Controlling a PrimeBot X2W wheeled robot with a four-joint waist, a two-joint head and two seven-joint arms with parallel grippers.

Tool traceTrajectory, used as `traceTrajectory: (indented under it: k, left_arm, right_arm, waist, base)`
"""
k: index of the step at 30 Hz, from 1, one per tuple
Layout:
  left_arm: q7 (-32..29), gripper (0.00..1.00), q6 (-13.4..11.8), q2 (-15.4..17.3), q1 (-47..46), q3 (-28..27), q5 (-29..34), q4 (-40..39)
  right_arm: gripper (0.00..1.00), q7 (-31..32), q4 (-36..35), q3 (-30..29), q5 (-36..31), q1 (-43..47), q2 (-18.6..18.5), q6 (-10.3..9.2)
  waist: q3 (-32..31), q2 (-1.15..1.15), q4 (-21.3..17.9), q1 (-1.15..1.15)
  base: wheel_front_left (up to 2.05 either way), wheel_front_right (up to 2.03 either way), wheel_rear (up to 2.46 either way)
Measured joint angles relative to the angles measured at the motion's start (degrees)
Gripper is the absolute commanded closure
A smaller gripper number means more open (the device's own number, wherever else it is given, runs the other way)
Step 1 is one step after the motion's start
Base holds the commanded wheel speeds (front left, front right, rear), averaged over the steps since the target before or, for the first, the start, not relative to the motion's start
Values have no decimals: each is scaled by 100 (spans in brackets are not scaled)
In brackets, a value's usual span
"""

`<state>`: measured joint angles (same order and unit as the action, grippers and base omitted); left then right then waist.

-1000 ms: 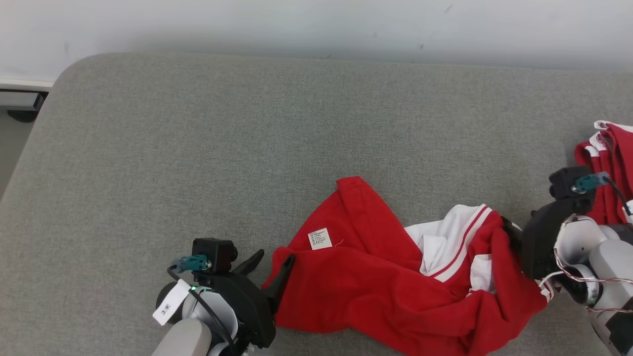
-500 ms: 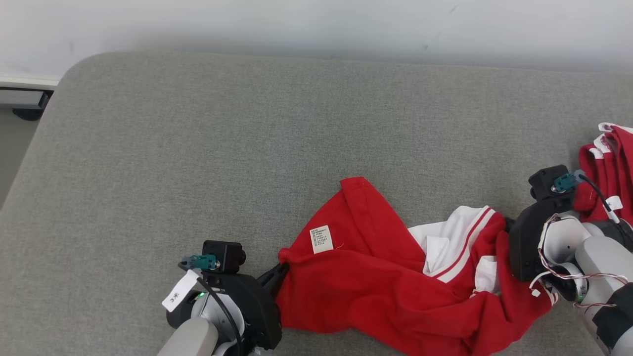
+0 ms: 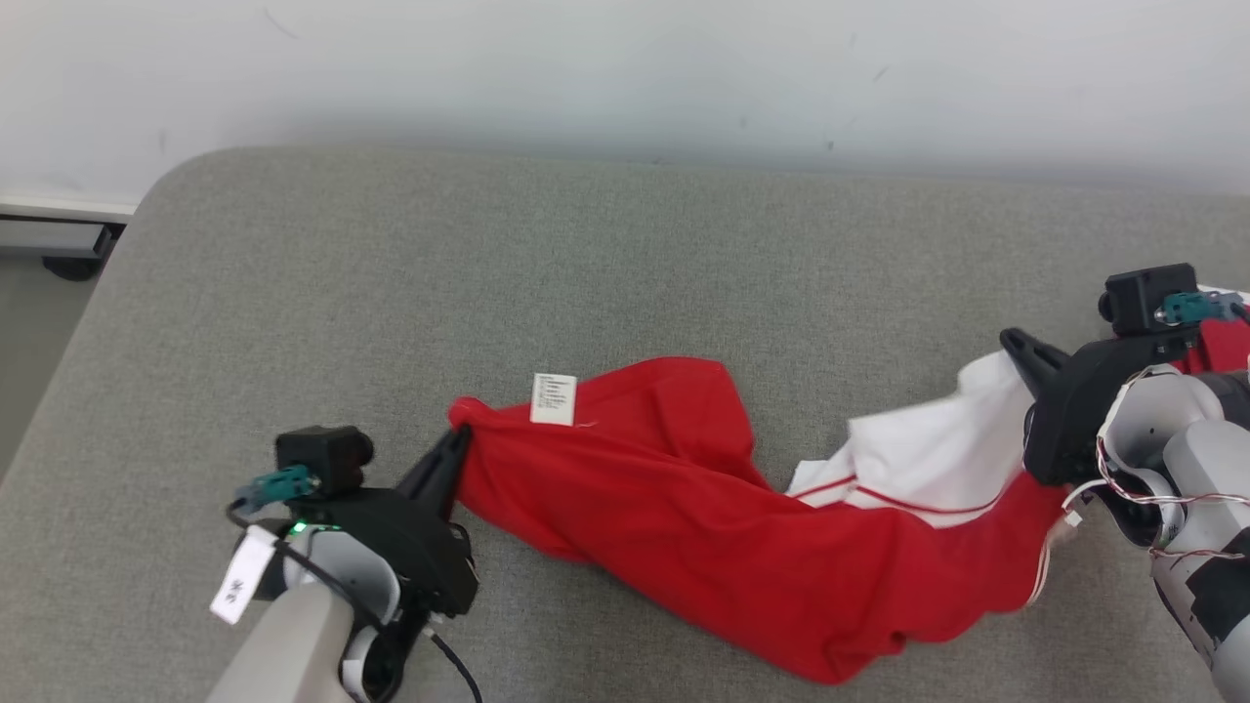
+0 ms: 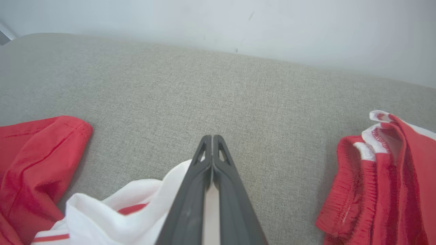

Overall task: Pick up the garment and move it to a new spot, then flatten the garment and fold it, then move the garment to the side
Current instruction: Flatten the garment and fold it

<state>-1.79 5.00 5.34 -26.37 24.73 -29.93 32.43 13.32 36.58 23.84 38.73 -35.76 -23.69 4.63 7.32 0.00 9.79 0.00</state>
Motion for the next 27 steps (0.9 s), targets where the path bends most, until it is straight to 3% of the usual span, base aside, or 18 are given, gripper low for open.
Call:
traceTrajectory:
  k: [7, 15, 21, 27]
  left_arm:
    - [604, 100, -302, 234, 8, -320, 86, -419]
    - [734, 100, -339, 264, 580, -208, 107, -599]
    - [437, 100, -176, 513, 750, -22, 108, -605]
    - [-260, 100, 167, 757, 518, 160, -97, -678]
  right_arm:
    - [100, -915, -183, -269, 10, -69, 87, 43]
    - [100, -1423, -177, -292, 64, 369, 96, 101]
    - [100, -1347, -151, -82, 67, 464, 134, 155]
    - [100, -527, -89, 289, 105, 198, 98, 205]
  waist:
    - [-212, 0, -21, 0]
    - [-378, 0, -25, 0]
    - [-385, 0, -111, 0]
    - [-234, 0, -228, 0]
  base:
    - [0, 0, 0]
    - [0, 0, 0]
    - [0, 0, 0]
    - [0, 0, 0]
